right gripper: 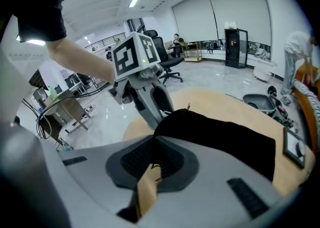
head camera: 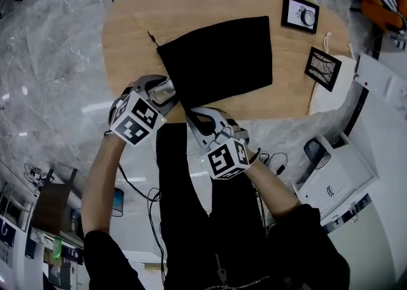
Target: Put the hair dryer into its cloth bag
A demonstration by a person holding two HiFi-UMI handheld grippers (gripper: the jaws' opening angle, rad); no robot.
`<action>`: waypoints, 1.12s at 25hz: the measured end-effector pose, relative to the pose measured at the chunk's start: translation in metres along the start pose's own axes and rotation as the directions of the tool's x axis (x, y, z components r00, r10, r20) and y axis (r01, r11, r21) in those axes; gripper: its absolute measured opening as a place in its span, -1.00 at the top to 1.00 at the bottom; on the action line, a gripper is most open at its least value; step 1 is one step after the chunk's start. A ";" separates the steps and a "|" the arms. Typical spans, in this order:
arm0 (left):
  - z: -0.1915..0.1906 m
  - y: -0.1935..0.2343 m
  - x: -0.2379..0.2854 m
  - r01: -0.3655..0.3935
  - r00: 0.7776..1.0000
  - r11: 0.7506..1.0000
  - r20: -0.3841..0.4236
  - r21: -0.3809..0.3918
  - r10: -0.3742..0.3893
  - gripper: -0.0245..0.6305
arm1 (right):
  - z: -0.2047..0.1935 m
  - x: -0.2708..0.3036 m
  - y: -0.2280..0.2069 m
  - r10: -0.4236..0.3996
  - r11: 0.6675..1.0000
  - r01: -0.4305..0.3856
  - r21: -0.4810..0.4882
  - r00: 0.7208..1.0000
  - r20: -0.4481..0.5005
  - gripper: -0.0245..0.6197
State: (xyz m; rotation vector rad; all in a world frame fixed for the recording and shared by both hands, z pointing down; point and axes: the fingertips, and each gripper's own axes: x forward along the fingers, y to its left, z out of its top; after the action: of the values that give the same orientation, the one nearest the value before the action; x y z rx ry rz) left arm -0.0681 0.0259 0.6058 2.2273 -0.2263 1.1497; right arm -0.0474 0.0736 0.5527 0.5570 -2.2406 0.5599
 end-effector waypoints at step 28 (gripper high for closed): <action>0.064 -0.006 0.013 0.154 0.955 0.988 0.260 -0.012 -0.146 0.33 | -0.052 -0.020 -0.030 -0.069 0.994 0.078 0.072 0.989 -0.129 0.53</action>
State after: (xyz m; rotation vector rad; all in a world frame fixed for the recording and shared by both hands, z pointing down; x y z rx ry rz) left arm -0.0137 -0.0054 0.5855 2.3191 -0.1759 0.7693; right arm 0.0099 0.0819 0.5766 0.6229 -2.0773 0.6279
